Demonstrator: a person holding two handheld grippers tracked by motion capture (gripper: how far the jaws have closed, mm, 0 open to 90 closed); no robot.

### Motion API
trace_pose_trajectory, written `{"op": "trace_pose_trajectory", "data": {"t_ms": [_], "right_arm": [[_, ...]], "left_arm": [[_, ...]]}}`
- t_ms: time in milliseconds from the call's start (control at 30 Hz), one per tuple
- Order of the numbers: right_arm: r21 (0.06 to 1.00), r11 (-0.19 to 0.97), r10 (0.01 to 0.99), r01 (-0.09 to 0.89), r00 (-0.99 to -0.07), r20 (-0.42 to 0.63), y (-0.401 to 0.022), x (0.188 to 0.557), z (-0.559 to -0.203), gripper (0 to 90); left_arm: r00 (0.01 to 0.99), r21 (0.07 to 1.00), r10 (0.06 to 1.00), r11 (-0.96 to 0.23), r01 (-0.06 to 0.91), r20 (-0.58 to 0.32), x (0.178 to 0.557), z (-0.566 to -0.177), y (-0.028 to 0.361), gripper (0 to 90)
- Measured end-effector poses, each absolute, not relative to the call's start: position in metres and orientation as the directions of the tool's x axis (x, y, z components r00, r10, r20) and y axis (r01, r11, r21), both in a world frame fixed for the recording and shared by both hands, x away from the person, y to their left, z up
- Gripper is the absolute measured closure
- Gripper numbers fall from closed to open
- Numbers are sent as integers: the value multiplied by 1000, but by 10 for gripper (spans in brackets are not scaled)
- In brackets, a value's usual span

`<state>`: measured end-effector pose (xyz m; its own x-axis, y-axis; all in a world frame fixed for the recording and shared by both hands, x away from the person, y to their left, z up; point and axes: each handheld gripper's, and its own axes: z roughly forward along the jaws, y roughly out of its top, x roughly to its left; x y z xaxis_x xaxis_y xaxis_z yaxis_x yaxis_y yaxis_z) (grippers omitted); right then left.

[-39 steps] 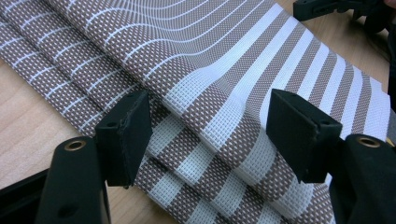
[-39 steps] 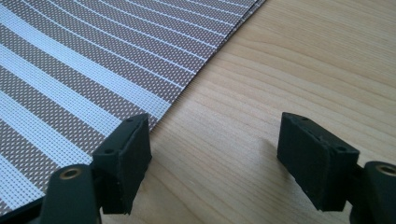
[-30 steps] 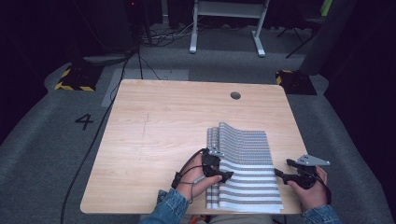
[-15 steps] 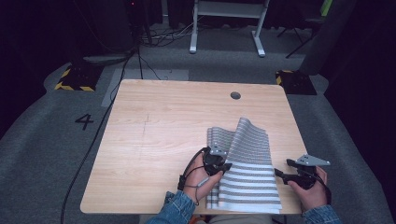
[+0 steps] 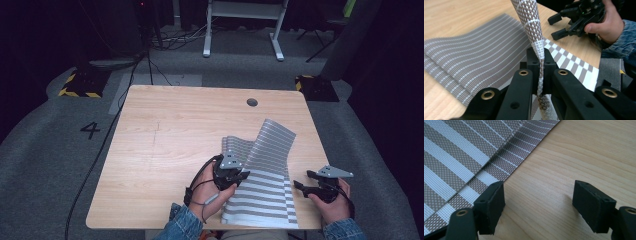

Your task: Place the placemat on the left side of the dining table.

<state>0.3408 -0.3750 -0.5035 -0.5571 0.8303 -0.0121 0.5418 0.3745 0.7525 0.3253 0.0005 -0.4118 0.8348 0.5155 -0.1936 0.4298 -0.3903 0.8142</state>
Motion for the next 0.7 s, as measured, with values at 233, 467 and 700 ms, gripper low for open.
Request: {"op": "trace_pose_trajectory", "data": {"t_ms": [233,467,700], "right_arm": [[752,377,829,541,-559,-13,-375,341,-503,260],[755,373,829,540,-559,-11,-375,341,-504,261],[755,373,829,540,-559,-11,-375,341,-504,261]], "left_arm": [[848,833,508,-394,388,-154,319,-390,13,887],[848,845,517,-398,357,-115,314,-370,32,886],[838,855,537,-388,344,-93,308,-356,54,886]]}}
